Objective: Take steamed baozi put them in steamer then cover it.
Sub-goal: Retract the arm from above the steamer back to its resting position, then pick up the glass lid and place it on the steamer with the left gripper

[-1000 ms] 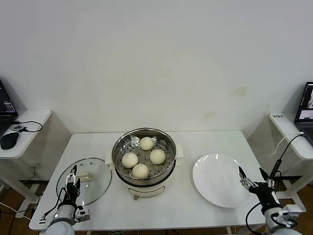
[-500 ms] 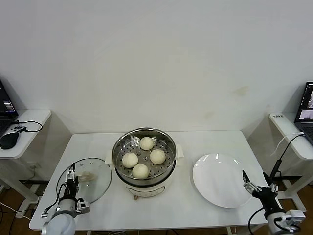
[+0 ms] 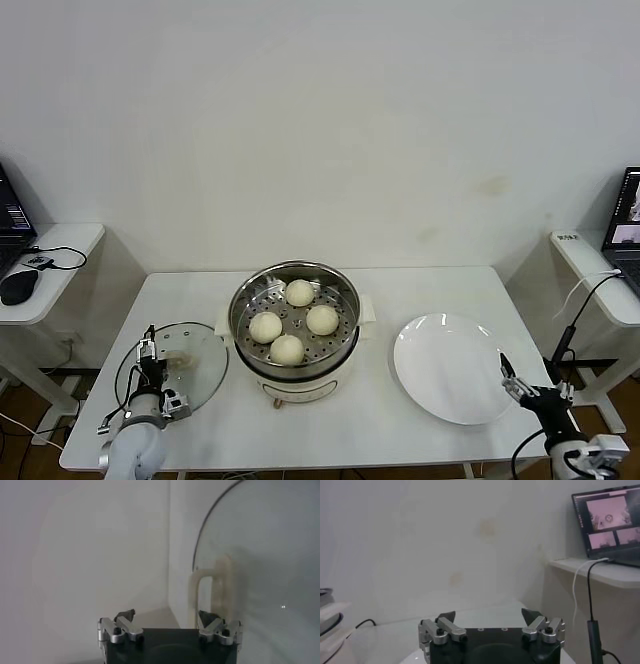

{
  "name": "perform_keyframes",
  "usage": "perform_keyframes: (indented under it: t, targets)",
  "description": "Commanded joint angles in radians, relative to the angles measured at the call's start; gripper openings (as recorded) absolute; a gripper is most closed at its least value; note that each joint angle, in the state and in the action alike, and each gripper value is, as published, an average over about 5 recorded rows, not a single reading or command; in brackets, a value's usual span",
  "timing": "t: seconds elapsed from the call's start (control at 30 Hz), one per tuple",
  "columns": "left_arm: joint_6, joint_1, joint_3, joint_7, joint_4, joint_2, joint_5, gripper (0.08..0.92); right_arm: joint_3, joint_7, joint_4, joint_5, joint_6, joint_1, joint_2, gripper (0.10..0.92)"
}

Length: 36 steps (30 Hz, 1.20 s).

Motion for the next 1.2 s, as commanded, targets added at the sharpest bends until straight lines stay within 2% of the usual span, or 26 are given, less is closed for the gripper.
perform_keyframes:
  t: [0.03, 0.1, 0.2, 0.67, 0.83, 0.93, 1.2]
  targets:
    - [0.001, -0.022, -0.001, -0.059, 0.074, -0.003, -0.043, 0.818, -0.004, -0.005, -0.004, -0.006, 0.005, -0.008, 0.005, 0.823]
    - [-0.001, -0.015, -0.002, -0.063, 0.074, -0.002, -0.048, 0.801, -0.005, -0.006, -0.003, -0.009, 0.005, -0.009, 0.005, 0.823]
    - [-0.005, -0.004, -0.004, -0.069, 0.07, -0.003, -0.05, 0.731, -0.006, -0.007, 0.001, -0.01, 0.003, -0.008, 0.004, 0.823]
    - [-0.045, 0.0, -0.007, -0.101, 0.08, 0.006, -0.079, 0.324, -0.011, -0.013, 0.01, -0.021, 0.013, -0.029, 0.014, 0.823]
    - [-0.049, 0.012, -0.015, -0.099, 0.045, 0.01, -0.08, 0.185, -0.013, -0.014, 0.011, -0.023, 0.014, -0.028, 0.016, 0.823]
    - [-0.028, 0.042, -0.026, -0.077, -0.036, 0.007, -0.064, 0.148, -0.013, -0.017, 0.01, -0.023, 0.012, -0.022, 0.017, 0.823]
    - [0.033, 0.116, -0.066, -0.036, -0.228, 0.008, -0.023, 0.146, -0.02, -0.018, 0.001, -0.014, 0.004, 0.009, 0.017, 0.823]
